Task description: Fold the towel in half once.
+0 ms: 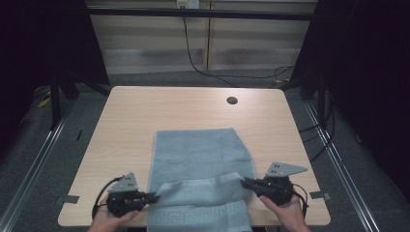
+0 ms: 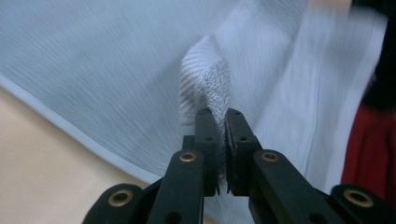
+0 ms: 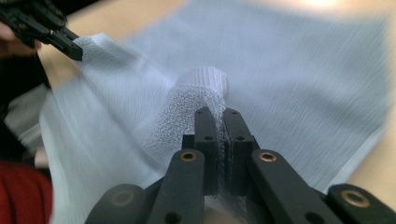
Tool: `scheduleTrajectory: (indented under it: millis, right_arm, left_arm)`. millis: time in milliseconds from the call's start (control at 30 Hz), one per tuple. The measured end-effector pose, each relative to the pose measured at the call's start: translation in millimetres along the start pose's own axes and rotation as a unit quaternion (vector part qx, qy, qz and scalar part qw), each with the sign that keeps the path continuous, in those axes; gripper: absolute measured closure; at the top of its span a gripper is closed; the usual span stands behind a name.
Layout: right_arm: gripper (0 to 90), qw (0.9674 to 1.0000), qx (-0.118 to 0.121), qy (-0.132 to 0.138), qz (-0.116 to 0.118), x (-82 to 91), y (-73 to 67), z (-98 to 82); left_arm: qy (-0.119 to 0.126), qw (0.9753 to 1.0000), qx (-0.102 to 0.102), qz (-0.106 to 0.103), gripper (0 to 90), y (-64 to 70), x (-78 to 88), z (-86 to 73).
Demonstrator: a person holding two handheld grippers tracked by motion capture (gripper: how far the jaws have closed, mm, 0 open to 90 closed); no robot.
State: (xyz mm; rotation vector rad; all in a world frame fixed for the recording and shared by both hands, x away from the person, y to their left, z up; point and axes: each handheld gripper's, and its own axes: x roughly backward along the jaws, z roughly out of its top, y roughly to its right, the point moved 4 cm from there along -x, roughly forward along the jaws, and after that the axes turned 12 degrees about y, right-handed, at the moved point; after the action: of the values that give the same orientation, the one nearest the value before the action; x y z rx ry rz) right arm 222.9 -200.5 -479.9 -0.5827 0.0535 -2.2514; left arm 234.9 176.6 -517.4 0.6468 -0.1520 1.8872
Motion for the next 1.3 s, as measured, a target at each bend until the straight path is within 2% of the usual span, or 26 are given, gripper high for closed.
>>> scheduleTrajectory:
  millis: [67,133,167,200,233,267,300,333,400,433,500,567,633,700,733,800,867,900,1000,1033,1067,1133,1167,1233,1300]
  right_arm:
    - [86.6,0.9998,-0.004,-0.020,0.006,-8.0,1.0,-14.8]
    - [86.6,0.9994,-0.010,-0.033,0.007,-15.2,3.0,-21.4]
    - [86.6,0.9990,-0.007,-0.045,0.004,-19.1,4.3,-24.1]
    - [86.5,0.9982,0.007,-0.059,-0.007,-23.4,6.1,-26.6]
    - [86.6,0.9978,0.013,-0.064,-0.010,-27.1,8.5,-27.5]
    - [86.6,0.9978,0.010,-0.064,-0.011,-30.0,12.0,-26.4]
    - [86.6,0.9972,0.017,-0.069,-0.023,-33.2,16.0,-25.1]
    - [86.6,0.9967,0.025,-0.071,-0.029,-36.9,19.8,-23.7]
    - [86.6,0.9964,0.027,-0.071,-0.037,-44.2,26.9,-18.8]
    - [86.6,0.9957,0.035,-0.074,-0.044,-48.3,30.0,-16.0]
    - [86.6,0.9943,0.047,-0.075,-0.058,-57.8,37.2,-9.7]
    - [86.6,0.9934,0.049,-0.077,-0.069,-67.2,46.2,-3.3]
    - [86.6,0.9932,0.042,-0.074,-0.080,-75.4,56.9,2.3]
    - [86.6,0.9928,0.040,-0.068,-0.090,-83.4,68.4,8.3]
    - [86.6,0.9926,0.035,-0.065,-0.097,-86.6,73.2,11.9]
    - [86.6,0.9933,0.026,-0.051,-0.101,-91.1,81.4,17.7]
    - [86.6,0.9946,0.013,-0.029,-0.098,-89.5,83.4,23.8]
    - [86.6,0.9955,0.014,-0.017,-0.092,-85.3,81.4,27.9]
    - [86.5,0.9965,0.020,0.024,-0.078,-63.4,67.9,42.6]
    - [86.3,0.9963,0.024,0.038,-0.073,-54.3,62.6,46.3]
    - [86.0,0.9963,0.026,0.046,-0.068,-47.5,57.9,48.3]
    - [84.4,0.9954,0.042,0.066,-0.056,-27.3,44.7,50.5]
    - [83.9,0.9952,0.039,0.071,-0.054,-19.3,39.9,48.7]
    - [82.8,0.9959,0.047,0.062,-0.047,-8.6,31.4,39.1]
    - [77.3,0.9972,0.043,0.049,-0.038,-2.6,24.7,24.8]
  left_arm:
    - [-0.007,0.9999,-0.011,0.001,85.0,-1.7,-6.8,-0.1]
    - [-0.004,0.9997,-0.018,0.014,85.2,-5.6,-10.1,1.5]
    - [-0.003,0.9995,-0.024,0.023,85.3,-8.3,-11.2,2.2]
    - [-0.003,0.9992,-0.026,0.030,85.4,-12.1,-12.2,3.5]
    - [0.001,0.9989,-0.024,0.041,85.4,-16.3,-13.7,5.3]
    - [0.004,0.9984,-0.023,0.052,85.4,-21.6,-15.2,6.9]
    - [0.003,0.9981,-0.020,0.058,85.4,-28.5,-16.0,8.4]
    - [0.009,0.9982,-0.008,0.059,85.4,-35.8,-17.9,10.0]
    - [0.015,0.9976,0.004,0.067,85.4,-49.9,-21.4,14.4]
    - [0.016,0.9971,0.009,0.074,85.3,-56.1,-23.3,16.5]
    - [0.024,0.9961,0.010,0.084,85.3,-67.2,-28.1,20.2]
    - [0.027,0.9954,0.012,0.091,85.3,-76.8,-32.4,24.5]
    - [0.036,0.9939,0.024,0.101,85.1,-86.0,-36.5,27.6]
    - [0.038,0.9939,0.024,0.101,85.2,-92.9,-39.7,32.1]
    - [0.041,0.9925,0.024,0.113,85.1,-96.0,-40.0,34.6]
    - [0.049,0.9916,0.036,0.114,85.2,-100.5,-39.6,38.0]
    - [0.066,0.9911,0.034,0.111,85.2,-98.6,-33.2,41.7]
    - [0.075,0.9907,0.027,0.110,85.2,-95.6,-27.4,44.4]
    - [0.123,0.9865,0.024,0.105,85.0,-86.2,-5.3,54.2]
    - [0.133,0.9853,0.024,0.104,84.8,-83.5,0.1,56.0]
    - [0.143,0.9845,0.017,0.101,84.8,-79.3,8.5,57.9]
    - [0.148,0.9848,0.011,0.090,84.3,-71.0,17.8,56.1]
    - [0.145,0.9857,0.007,0.086,83.8,-66.7,20.3,52.8]
    - [0.133,0.9882,0.000,0.077,82.5,-58.2,23.0,44.1]
    - [0.120,0.9907,-0.005,0.064,79.6,-49.9,23.4,35.8]
